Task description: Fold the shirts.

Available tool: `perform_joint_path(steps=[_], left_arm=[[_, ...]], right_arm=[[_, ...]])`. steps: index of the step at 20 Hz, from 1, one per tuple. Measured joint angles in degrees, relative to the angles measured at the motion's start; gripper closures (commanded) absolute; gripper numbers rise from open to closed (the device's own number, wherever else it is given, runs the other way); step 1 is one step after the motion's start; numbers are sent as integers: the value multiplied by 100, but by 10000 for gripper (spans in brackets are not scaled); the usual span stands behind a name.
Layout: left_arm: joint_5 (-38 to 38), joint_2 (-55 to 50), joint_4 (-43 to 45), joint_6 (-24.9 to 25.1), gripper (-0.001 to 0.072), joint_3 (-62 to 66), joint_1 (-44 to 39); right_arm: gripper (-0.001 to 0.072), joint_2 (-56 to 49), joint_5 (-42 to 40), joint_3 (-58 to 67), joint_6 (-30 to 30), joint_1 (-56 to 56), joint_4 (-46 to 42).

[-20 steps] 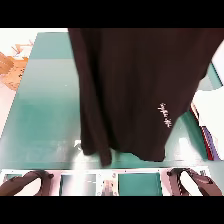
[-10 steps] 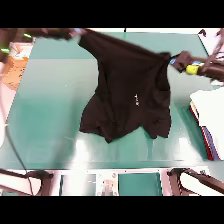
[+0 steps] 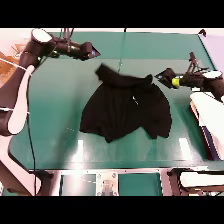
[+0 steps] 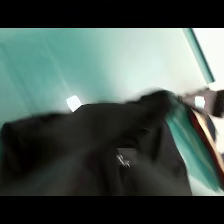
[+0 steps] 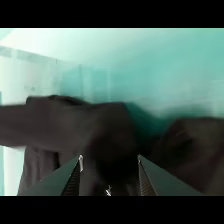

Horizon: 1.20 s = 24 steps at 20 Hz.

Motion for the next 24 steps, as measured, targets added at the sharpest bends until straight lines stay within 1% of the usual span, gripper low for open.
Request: perform_joint_path(steps=[1, 2, 3, 4, 5, 7, 9, 10, 11, 12, 13, 14, 15, 16, 17, 20, 24], left_arm=[[-293, 0, -15, -186, 92, 116, 96], [-608, 4, -17, -426, 452, 197, 192], [-960, 17, -13, -629, 687, 260, 291], [-1305, 55, -13, -789, 687, 291, 363], [-1633, 114, -2, -892, 687, 284, 398], [-2162, 348, 160, -1088, 688, 85, 400], [-2492, 811, 586, -1178, 687, -354, 299], [-2608, 1134, 868, -1209, 687, -721, 210], [-2649, 1482, 1145, -1224, 687, -1139, 142], [-2583, 1906, 1421, -1237, 686, -1687, 111], [-2426, 2319, 1639, -1248, 685, -2264, 87], [-2170, 2765, 1814, -1257, 562, -2940, 52], [-1932, 3158, 1930, -1257, 183, -3580, 24], [-1635, 3534, 2037, -1276, 28, -4258, 20], [-1342, 3814, 2135, -1355, 44, -4857, 22], [-481, 4328, 2210, -1552, 44, -6452, -7], [931, 4546, 1937, -1593, 44, -7781, -7]], right_arm=[[306, -26, 234, 140, 0, -186, -101], [323, -39, 492, 243, 2, -369, -199], [330, -46, 785, 319, 2, -577, -302], [428, -48, 1036, 356, 2, -761, -404], [451, -48, 1268, 361, 2, -940, -509], [445, -39, 1648, 243, 4, -1292, -706], [434, -2, 1784, 17, -13, -1591, -831], [377, 7, 1805, -103, -57, -1718, -874], [278, 13, 1801, -216, -105, -1832, -929], [259, 24, 1746, -328, -144, -1943, -984], [258, 26, 1657, -428, -175, -2028, -1021], [259, 26, 1585, -507, -203, -2076, -1075], [259, 26, 1530, -564, -232, -2109, -1088], [260, 20, 1440, -610, -245, -2129, -1097], [261, -4, 1364, -640, -254, -2138, -1119], [262, -125, 1246, -686, -278, -2079, -1143], [262, -369, 1152, -706, -286, -1978, -1152]])
